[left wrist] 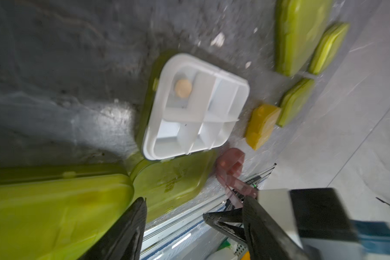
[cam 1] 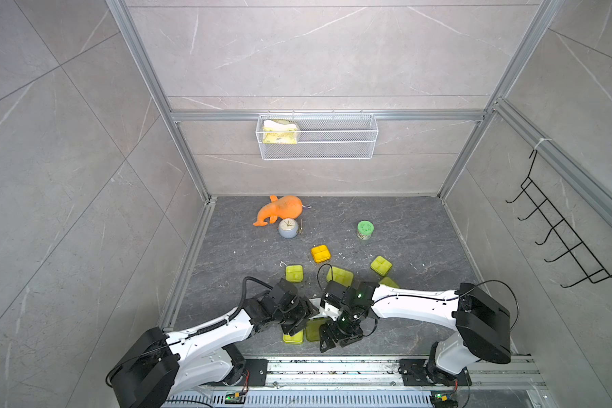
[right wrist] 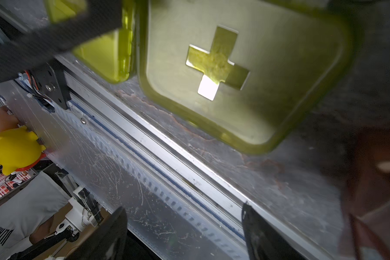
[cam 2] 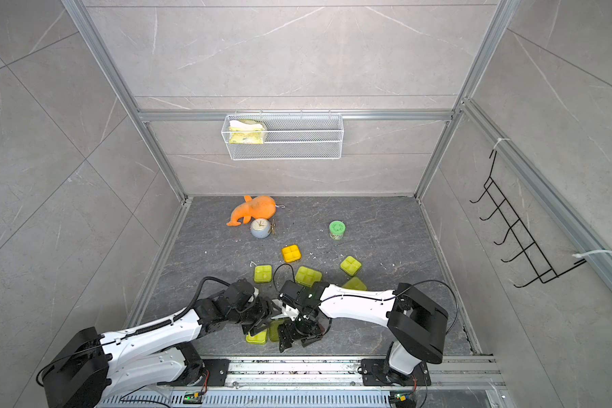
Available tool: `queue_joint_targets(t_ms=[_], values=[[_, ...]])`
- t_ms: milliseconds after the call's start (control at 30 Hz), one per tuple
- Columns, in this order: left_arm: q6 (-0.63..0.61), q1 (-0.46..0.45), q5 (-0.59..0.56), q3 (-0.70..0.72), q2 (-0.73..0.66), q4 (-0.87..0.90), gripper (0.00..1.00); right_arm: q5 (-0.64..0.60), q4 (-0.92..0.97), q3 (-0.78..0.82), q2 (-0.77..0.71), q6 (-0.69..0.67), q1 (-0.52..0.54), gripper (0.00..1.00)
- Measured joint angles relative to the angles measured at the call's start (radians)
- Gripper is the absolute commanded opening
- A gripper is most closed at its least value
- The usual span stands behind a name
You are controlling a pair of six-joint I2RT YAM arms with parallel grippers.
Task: Close pillboxes
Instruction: Adjust the pillbox at the center of the board.
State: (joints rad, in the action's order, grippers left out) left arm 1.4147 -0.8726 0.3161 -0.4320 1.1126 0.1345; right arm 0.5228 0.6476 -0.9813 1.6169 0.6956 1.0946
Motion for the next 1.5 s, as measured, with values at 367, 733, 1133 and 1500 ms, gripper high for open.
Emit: queue_joint_targets(t_ms=[367, 733, 1133, 1500], values=[[0.021, -0.015, -0.001, 0.031, 0.006, -0.037, 0.70, 0.000, -0.034, 0.001, 0.001, -0.012, 0.000, 0.82], [0.045, -0.015, -0.050, 0.107, -0.183, 0.029, 0.73, 0.000, -0.070, 0.010, 0.016, -0.018, 0.000, 0.82], [0.066, 0.023, -0.105, 0.146, -0.310, 0.063, 0.74, -0.004, -0.089, 0.003, 0.077, -0.018, 0.000, 0.83], [0.035, 0.126, -0.078, 0.130, -0.154, -0.002, 0.74, -0.060, -0.031, -0.091, 0.143, -0.033, -0.021, 0.83]])
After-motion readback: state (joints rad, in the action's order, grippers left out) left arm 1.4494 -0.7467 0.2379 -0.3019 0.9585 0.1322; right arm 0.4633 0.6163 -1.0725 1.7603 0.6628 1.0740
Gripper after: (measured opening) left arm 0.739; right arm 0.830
